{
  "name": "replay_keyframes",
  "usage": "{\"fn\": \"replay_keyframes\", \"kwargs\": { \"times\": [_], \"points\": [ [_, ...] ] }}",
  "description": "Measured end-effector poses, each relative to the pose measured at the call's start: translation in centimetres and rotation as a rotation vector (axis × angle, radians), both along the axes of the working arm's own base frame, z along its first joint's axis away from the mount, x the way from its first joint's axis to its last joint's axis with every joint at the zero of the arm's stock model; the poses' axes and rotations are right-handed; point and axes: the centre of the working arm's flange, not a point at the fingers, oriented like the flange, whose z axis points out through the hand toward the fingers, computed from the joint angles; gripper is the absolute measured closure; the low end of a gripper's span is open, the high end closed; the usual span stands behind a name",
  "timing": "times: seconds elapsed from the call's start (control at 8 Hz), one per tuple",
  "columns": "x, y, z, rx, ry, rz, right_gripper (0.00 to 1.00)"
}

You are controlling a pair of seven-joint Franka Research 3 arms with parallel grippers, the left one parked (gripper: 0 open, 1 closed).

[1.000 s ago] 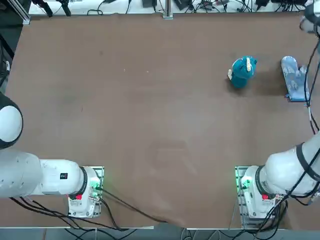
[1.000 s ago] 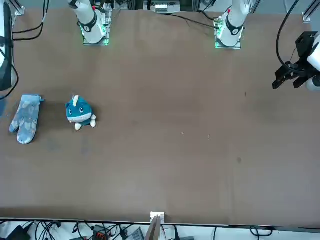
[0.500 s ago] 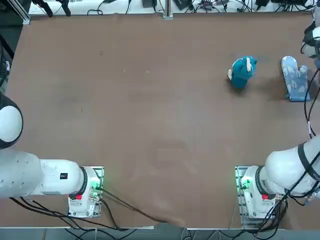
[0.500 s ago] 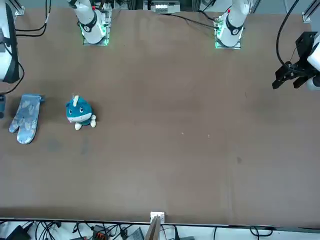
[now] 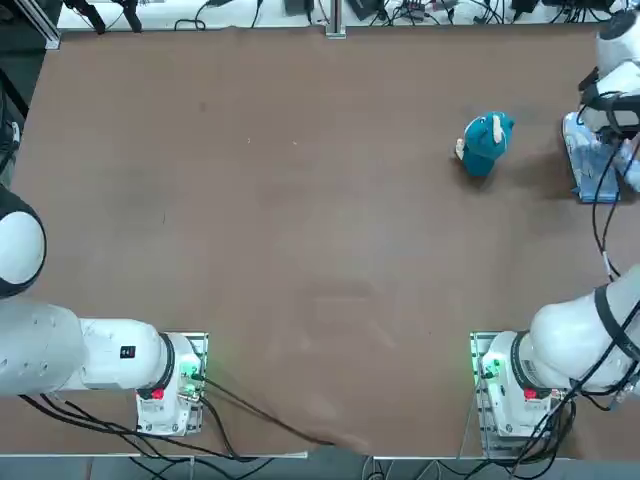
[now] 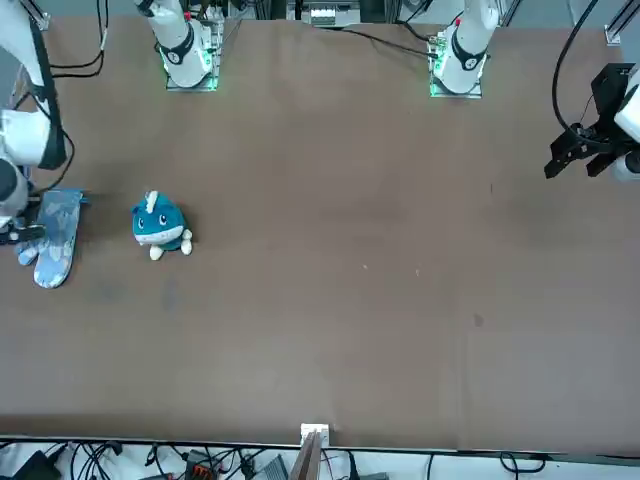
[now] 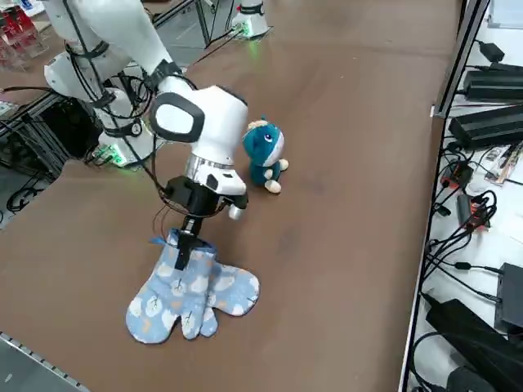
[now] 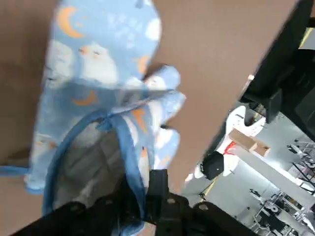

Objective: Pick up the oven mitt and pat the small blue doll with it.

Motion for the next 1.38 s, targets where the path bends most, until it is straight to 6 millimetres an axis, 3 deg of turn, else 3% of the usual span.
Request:
{"fn": "replay_keyframes", "kwargs": {
  "times": [0.25, 0.38, 0.88, 1.0, 1.12, 1.38],
  "points": [
    [0.1, 3.0, -2.9, 0.005, 0.014, 0.002, 0.91],
    [0.2, 3.9, -3.5, 0.006, 0.02, 0.01, 0.83],
    [0.7, 5.8, -4.7, 0.013, 0.037, 0.045, 0.13],
    [1.5, 7.1, -4.5, 0.022, 0.023, 0.071, 0.01],
    [3.0, 8.9, -3.0, 0.03, -0.015, 0.101, 0.0],
    [6.0, 11.3, 1.9, 0.07, -0.122, 0.081, 0.0]
  ]
}}
